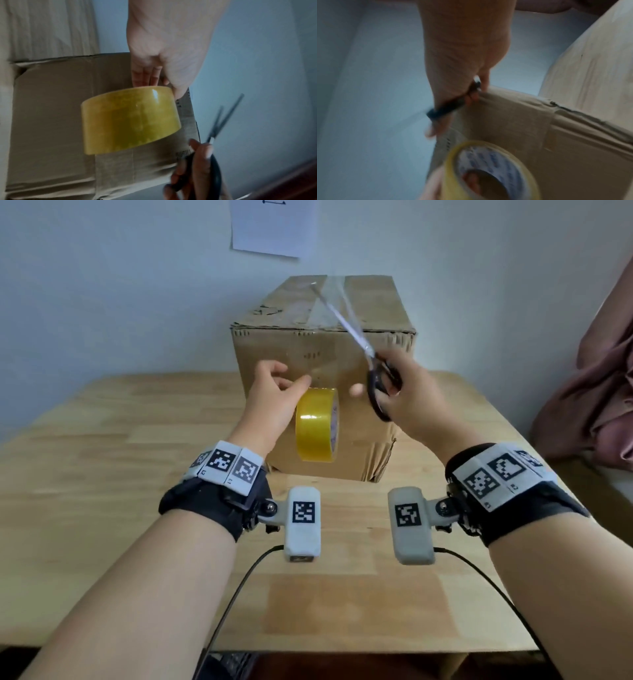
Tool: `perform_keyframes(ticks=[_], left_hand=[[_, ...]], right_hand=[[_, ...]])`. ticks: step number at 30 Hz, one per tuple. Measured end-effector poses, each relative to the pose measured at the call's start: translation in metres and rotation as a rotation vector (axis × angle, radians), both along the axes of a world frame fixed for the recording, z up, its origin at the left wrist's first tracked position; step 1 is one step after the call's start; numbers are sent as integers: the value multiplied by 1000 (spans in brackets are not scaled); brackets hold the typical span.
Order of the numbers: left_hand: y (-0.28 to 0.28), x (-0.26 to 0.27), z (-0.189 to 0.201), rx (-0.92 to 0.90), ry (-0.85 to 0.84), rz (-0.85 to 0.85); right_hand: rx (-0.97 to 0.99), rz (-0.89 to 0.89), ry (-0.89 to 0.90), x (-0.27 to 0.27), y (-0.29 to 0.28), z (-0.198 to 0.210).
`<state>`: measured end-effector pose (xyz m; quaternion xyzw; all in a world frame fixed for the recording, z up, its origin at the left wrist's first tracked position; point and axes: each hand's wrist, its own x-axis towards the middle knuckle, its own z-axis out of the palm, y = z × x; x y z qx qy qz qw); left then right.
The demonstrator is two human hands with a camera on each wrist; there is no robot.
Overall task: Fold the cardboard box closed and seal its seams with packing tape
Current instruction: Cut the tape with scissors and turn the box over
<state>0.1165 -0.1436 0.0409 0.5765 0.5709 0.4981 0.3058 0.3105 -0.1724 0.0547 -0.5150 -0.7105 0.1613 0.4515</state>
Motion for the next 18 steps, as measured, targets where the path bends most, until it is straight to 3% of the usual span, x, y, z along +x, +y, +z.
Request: perform_keyframes(ticks=[2,4,9,15,18], left_hand=[[2,2,1,-96,-90,-46],[2,5,4,-163,-124,-109],[5,4,4,-240,-202,-112],[1,12,14,-323,-206,-94],[-3,16,21,-386,-172,-128]], right_hand=[[-196,108,-220,-3,-17,19],[-260,103,-355,-1,-30,29],[-249,90,-303,-4,-42,33],[-385,121,-168,-12,-35,30],[-399,96,-379,-3,-36,46]])
